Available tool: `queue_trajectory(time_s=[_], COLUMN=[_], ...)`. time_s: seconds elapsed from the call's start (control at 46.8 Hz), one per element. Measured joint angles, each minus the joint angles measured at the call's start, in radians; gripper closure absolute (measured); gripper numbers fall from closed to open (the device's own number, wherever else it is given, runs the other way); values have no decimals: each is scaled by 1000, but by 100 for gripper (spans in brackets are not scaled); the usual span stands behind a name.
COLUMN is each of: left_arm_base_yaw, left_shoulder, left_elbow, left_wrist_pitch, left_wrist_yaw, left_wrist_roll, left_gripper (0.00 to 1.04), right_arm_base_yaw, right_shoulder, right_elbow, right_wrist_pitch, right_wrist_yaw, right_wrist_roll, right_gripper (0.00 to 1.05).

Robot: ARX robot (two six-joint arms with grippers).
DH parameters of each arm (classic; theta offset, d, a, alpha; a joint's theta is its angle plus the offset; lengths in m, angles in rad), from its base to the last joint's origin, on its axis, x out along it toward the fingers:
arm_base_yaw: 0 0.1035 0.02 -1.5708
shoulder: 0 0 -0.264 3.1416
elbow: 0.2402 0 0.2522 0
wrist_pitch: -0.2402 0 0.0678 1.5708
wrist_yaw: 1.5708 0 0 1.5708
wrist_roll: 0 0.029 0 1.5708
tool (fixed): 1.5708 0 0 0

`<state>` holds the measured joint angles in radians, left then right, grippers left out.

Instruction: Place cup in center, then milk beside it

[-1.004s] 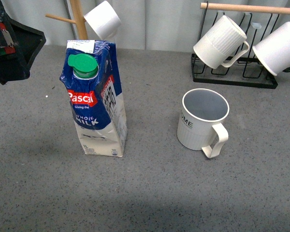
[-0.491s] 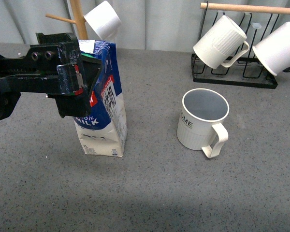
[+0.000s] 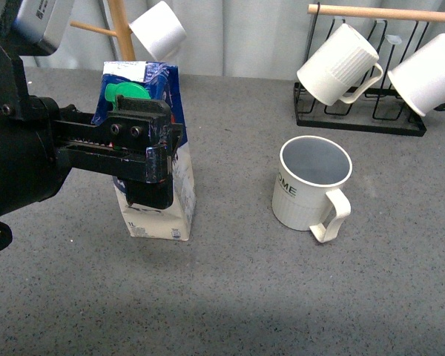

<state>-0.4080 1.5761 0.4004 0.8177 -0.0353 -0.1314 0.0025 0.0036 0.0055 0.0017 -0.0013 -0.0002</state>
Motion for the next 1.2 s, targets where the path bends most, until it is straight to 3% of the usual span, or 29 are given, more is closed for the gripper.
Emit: queue_trajectory(time_s=[0.214, 0.556, 0.662, 0.94, 1.197], left_arm_base_yaw=[8, -8, -35, -136, -196], left_shoulder=[37, 8, 3, 70, 167], left_elbow=[6, 27, 42, 103, 156], left_wrist_pitch=[8, 0, -3, 46, 81], left_wrist_yaw=[-3, -9, -19, -53, -75], left_wrist_roll=[1, -2, -3, 28, 60], left_gripper=[8, 73, 85, 98, 99], right_arm_base_yaw=[0, 0, 0, 0, 0], right_shoulder=[0, 0, 0, 0, 0], right_elbow=[0, 0, 0, 0, 0], right_wrist_pitch=[0, 0, 0, 0, 0], right_wrist_yaw=[0, 0, 0, 0, 0], right_wrist_roll=[0, 0, 0, 0, 0], right_gripper=[9, 9, 9, 9, 9])
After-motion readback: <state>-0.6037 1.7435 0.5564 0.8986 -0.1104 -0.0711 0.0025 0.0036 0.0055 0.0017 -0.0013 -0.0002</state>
